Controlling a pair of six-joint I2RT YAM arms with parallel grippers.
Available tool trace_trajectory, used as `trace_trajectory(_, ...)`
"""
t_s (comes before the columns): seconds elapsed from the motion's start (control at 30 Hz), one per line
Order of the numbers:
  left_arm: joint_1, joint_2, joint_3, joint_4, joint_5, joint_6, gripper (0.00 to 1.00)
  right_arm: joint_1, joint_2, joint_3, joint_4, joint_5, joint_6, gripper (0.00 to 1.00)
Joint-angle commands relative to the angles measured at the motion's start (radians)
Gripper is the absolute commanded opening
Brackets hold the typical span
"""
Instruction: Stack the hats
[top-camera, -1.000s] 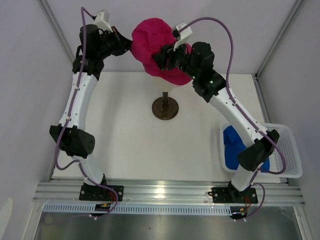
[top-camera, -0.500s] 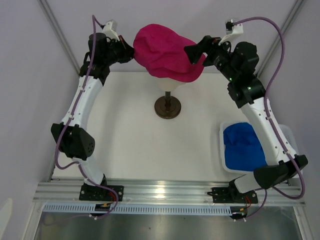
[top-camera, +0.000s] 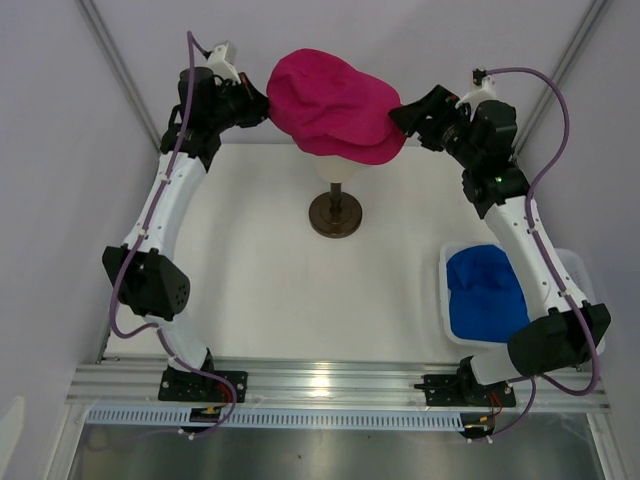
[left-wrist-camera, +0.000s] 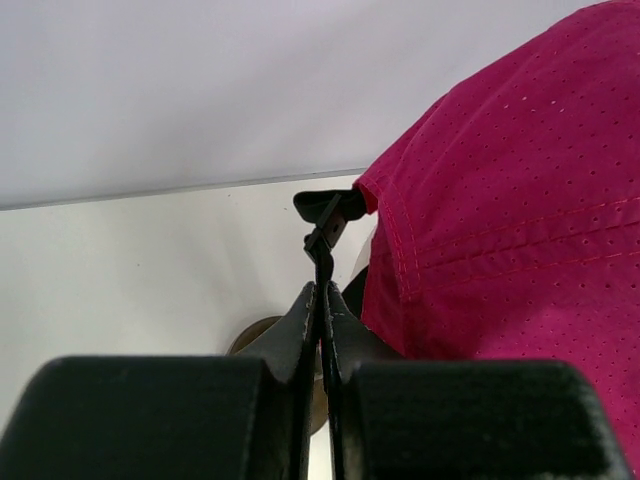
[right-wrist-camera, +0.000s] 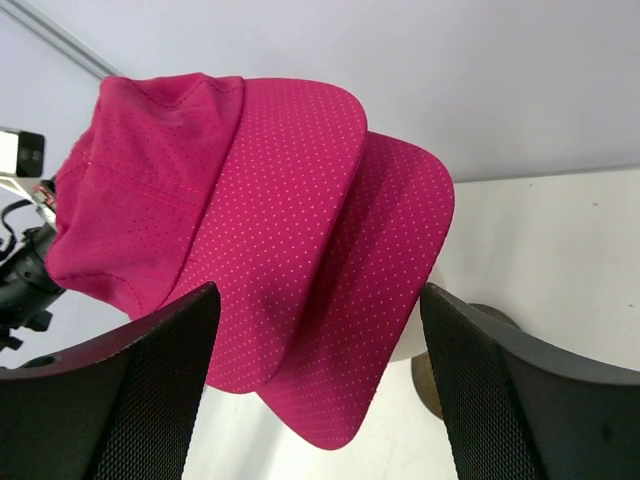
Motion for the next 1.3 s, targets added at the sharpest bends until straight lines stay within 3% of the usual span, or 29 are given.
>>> trace_trajectory(0.0,-0.009,-0.055,-0.01,0.027,0.002,0.024,0.06,0.001,-0.007,0.011,0.105,-0.046,0.059,0.83)
trace_trajectory(0.2,-0.013,-0.053,-0.007,0.022,-0.002,0.026,0.06,0.001,-0.002,0.009,0.105,-0.033,0.031,0.76)
trace_trajectory(0.5,-0.02,-0.053,-0.003,0.021,-0.007,0.03,0.06,-0.002,-0.063,0.051,0.008,0.104,-0.095,0.79)
trace_trajectory(0.7,-0.027,-0.049,0.005,0.019,-0.015,0.033,0.06,0.009,-0.033,0.095,0.007,0.05,-0.124,0.78)
trace_trajectory(1.27,-0.035,-0.039,0.028,-0.001,-0.03,0.05,0.06,0.01,0.102,0.129,0.083,-0.057,-0.017,0.72)
